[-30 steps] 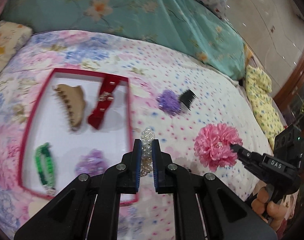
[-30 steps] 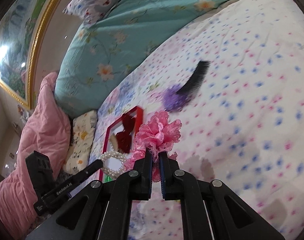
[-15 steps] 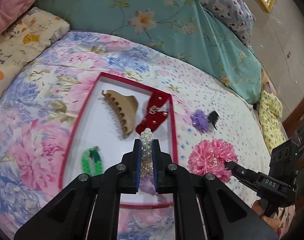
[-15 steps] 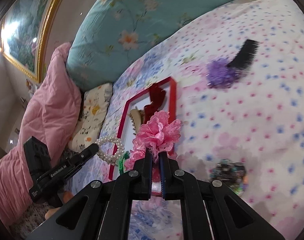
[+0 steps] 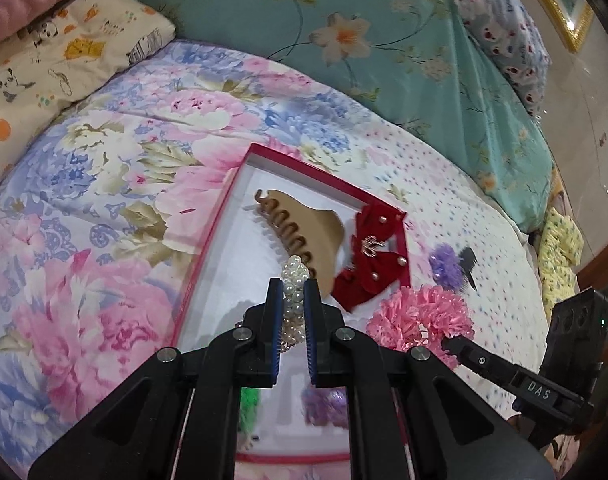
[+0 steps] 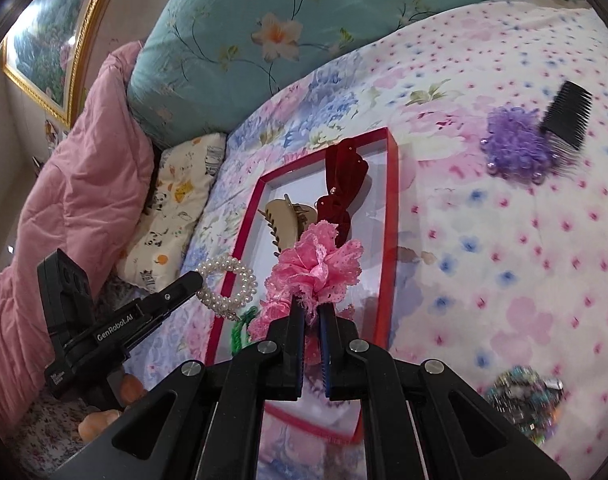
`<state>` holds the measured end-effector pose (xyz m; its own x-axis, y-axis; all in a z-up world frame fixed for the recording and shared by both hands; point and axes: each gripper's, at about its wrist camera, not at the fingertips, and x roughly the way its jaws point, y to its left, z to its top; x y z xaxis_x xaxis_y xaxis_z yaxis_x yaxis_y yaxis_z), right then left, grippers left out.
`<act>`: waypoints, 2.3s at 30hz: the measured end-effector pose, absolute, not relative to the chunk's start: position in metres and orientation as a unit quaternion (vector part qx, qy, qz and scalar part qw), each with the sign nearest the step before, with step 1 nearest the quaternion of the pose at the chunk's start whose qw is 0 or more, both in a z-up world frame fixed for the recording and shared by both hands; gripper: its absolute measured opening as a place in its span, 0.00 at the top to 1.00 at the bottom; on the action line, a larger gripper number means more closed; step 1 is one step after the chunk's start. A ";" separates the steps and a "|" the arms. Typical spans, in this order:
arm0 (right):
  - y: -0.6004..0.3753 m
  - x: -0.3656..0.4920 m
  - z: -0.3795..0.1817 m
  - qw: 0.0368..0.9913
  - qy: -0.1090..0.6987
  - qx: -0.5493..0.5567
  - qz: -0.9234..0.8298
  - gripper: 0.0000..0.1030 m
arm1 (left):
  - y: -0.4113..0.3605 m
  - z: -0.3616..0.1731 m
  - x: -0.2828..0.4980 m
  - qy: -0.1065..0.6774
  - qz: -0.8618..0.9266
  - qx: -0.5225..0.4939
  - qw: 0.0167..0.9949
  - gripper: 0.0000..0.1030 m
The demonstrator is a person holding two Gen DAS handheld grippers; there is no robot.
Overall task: Organize jewelry
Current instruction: 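Carry the pearl scrunchie and pink flower clip over the box and lower them, then open both tools to release the items in the box and withdraw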
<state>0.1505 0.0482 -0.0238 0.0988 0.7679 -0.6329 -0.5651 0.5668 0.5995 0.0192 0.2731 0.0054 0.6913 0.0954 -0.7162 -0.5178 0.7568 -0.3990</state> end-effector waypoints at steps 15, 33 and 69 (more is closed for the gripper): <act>0.096 0.175 -0.054 0.757 0.501 0.030 0.419 0.95 | 0.304 -0.042 0.054 0.384 0.190 -0.306 0.850 0.92; 0.107 0.188 -0.061 0.753 0.499 0.035 0.428 0.87 | 0.305 -0.056 0.067 0.406 0.204 -0.286 0.844 0.92; -0.047 0.174 -0.022 0.779 0.475 0.131 0.388 0.62 | 0.245 -0.008 0.024 0.393 0.176 -0.296 0.853 0.50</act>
<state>0.1739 -0.0466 -0.0215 0.2484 0.7290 -0.6378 -0.4798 0.6646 0.5728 0.0235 0.2447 -0.0083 0.6298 0.0676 -0.7738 -0.5328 0.7625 -0.3670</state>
